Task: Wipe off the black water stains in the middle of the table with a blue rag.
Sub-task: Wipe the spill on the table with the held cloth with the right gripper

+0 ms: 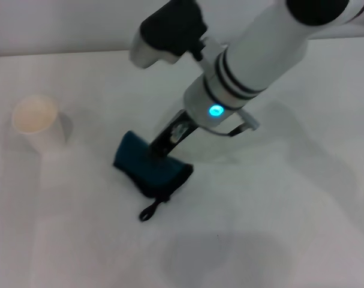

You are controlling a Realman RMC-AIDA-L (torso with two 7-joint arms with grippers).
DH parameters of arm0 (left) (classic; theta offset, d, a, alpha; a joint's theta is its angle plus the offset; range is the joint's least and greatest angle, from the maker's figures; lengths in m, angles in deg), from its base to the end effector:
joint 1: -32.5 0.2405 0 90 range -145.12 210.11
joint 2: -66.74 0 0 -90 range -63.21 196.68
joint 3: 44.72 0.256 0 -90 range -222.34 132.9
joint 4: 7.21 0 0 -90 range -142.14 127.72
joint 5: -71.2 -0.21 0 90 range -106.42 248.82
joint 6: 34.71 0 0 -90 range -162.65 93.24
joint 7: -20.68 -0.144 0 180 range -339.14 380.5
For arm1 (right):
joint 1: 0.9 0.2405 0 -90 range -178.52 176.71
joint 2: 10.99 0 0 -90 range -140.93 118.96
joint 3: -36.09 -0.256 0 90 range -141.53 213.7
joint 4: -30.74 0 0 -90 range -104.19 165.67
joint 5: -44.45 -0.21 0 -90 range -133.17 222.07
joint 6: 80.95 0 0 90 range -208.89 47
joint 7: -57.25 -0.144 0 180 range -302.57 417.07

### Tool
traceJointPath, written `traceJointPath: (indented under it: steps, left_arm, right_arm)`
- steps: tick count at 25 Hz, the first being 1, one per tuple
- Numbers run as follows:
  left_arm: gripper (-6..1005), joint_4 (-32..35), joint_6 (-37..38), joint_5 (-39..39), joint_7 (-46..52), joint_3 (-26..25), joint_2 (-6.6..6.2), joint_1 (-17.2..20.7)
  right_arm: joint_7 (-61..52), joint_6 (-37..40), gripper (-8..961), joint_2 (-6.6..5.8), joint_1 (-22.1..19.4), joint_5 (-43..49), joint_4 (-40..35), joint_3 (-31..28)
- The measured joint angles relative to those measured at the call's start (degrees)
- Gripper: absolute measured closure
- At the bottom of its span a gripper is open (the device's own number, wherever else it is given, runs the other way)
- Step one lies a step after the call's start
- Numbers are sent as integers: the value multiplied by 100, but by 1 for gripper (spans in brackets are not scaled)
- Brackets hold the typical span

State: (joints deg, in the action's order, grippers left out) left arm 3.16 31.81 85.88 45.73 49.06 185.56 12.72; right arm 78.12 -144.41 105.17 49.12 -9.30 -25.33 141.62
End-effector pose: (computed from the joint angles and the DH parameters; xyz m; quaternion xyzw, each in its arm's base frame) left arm -0.3594 0.3159 0.0206 -0.6160 -0.3197 -0.3667 0.6196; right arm 0.1147 0.3710 -0.1021 -0.9372 0.3072 -0.1137 0.1196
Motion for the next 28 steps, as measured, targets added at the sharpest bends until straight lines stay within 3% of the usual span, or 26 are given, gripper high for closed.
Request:
traceJointPath:
  steps: [5,9,20,28]
  left_arm:
    - [124,12,-160,0,0,0,0,-62]
    - [124,19,-165,0,0,0,7,-67]
    - [124,22,-166,0,0,12,9,-127]
    - [124,26,-163,-7,0,29,1,-176]
  right_arm:
    - [60,1214,917,4,-170,-379,316,1091]
    - [55,1611,918,4,-296,-400,369,1327]
    - [57,2010,918,2,-716,-697,558,1314]
    - [1273,1737,917,4,-881,-1940,619,1380]
